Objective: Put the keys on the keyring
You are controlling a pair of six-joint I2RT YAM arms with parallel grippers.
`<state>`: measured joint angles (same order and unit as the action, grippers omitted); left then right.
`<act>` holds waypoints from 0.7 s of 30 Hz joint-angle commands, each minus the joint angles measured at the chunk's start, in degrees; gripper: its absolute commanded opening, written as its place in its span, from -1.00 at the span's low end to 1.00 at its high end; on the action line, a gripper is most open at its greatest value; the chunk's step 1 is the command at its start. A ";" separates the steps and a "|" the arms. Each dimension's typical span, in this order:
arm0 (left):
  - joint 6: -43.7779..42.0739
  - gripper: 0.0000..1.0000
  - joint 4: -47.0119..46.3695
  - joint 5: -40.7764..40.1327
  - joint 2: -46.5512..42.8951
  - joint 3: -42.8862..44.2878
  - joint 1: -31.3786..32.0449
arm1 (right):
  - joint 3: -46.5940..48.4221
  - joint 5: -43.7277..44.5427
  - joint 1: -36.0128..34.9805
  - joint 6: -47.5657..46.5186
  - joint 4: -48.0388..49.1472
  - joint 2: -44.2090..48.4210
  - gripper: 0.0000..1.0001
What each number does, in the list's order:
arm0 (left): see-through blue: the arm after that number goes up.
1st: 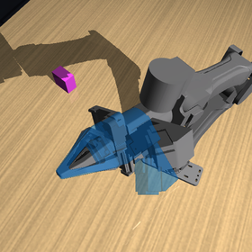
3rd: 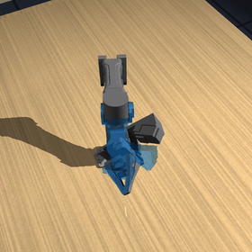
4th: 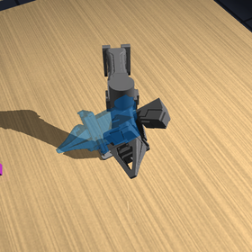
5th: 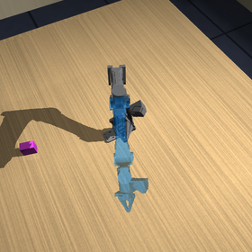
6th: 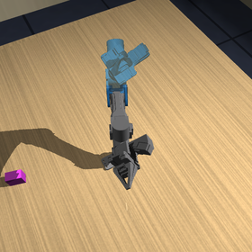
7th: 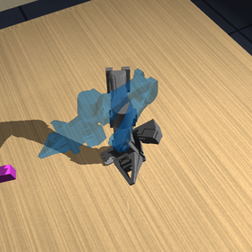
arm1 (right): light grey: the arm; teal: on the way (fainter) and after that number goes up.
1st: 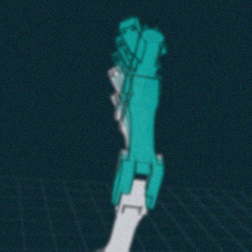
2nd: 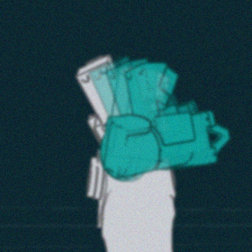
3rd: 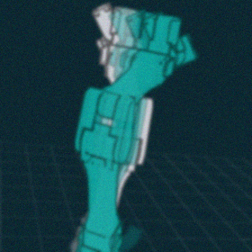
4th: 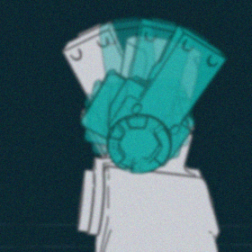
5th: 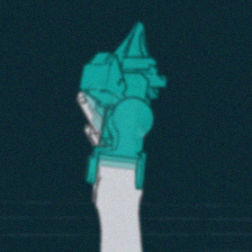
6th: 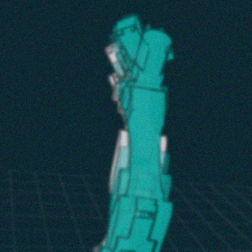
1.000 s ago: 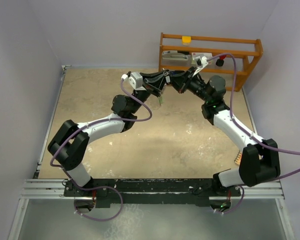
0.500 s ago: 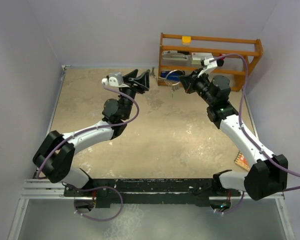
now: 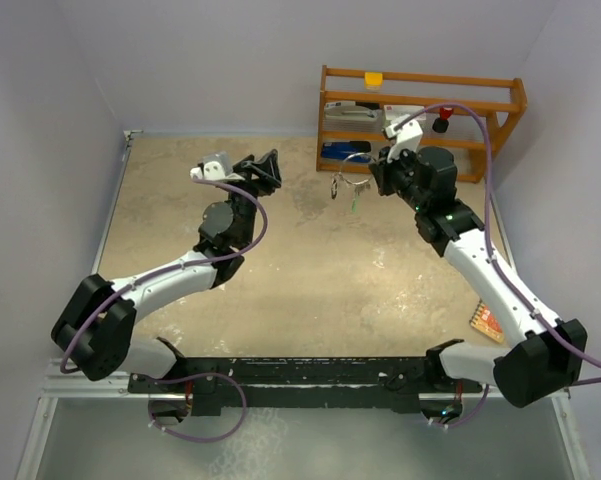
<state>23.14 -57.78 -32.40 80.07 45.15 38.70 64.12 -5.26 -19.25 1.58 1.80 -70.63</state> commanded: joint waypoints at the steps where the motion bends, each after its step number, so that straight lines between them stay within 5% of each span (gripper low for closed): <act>1: 3.72 0.17 6.09 -1.73 -2.45 1.74 0.06 | 5.37 12.95 -7.19 -13.65 -4.24 0.46 -1.00; 13: 1.80 0.19 13.33 1.02 -2.86 3.67 0.07 | 7.16 42.37 -15.46 -27.31 -3.59 -8.13 -1.00; 19: 1.04 0.19 13.54 1.63 -3.29 3.68 0.06 | 10.45 50.79 -15.58 -28.58 -7.48 -13.14 -1.00; 21: 1.20 0.19 13.44 1.81 -3.25 3.72 0.06 | 10.95 45.21 -15.57 -25.07 -10.78 -12.88 -1.00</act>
<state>24.88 -43.48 -31.70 79.00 46.50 38.70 70.76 38.46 -34.59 -25.08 -6.28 -84.38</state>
